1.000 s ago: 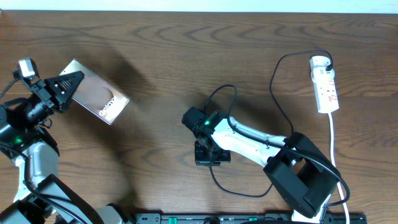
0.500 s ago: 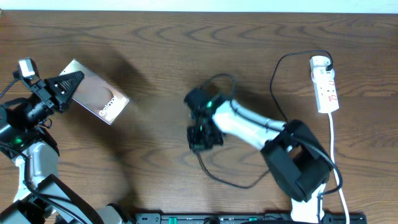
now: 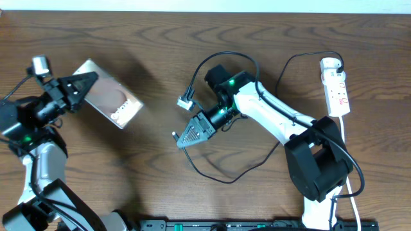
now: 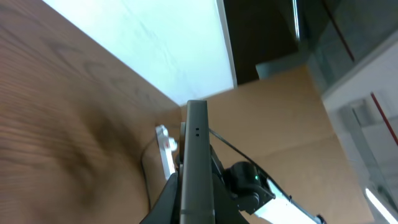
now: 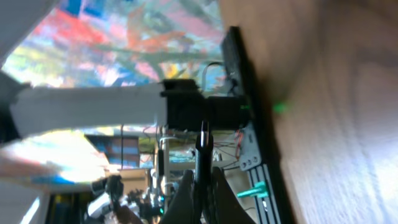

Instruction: Plug charger to phone and switch on socket

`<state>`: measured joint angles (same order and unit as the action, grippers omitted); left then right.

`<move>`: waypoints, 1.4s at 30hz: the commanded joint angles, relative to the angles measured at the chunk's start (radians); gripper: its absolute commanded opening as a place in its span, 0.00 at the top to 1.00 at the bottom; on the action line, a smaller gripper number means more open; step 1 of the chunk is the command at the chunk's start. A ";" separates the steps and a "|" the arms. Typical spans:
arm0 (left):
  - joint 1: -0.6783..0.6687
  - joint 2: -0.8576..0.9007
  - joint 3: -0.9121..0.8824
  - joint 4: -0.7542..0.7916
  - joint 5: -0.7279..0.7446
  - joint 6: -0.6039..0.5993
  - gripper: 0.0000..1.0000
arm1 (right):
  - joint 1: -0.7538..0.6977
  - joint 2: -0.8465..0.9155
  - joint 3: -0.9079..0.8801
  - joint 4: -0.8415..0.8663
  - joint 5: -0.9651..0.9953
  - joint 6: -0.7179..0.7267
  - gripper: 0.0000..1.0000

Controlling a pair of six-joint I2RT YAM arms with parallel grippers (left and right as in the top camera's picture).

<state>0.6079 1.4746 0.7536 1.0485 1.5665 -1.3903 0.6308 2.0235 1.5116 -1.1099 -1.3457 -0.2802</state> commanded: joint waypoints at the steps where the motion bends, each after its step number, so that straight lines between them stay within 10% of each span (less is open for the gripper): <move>1: -0.054 -0.018 0.016 0.009 0.005 0.010 0.93 | 0.046 -0.011 0.005 -0.037 -0.069 -0.233 0.99; 42: -0.273 -0.018 0.016 0.009 -0.001 0.115 0.93 | -0.007 -0.011 0.006 0.056 -0.217 -0.249 0.99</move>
<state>0.3359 1.4746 0.7536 1.0485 1.5661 -1.2942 0.6151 2.0235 1.5116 -1.0565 -1.5192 -0.5083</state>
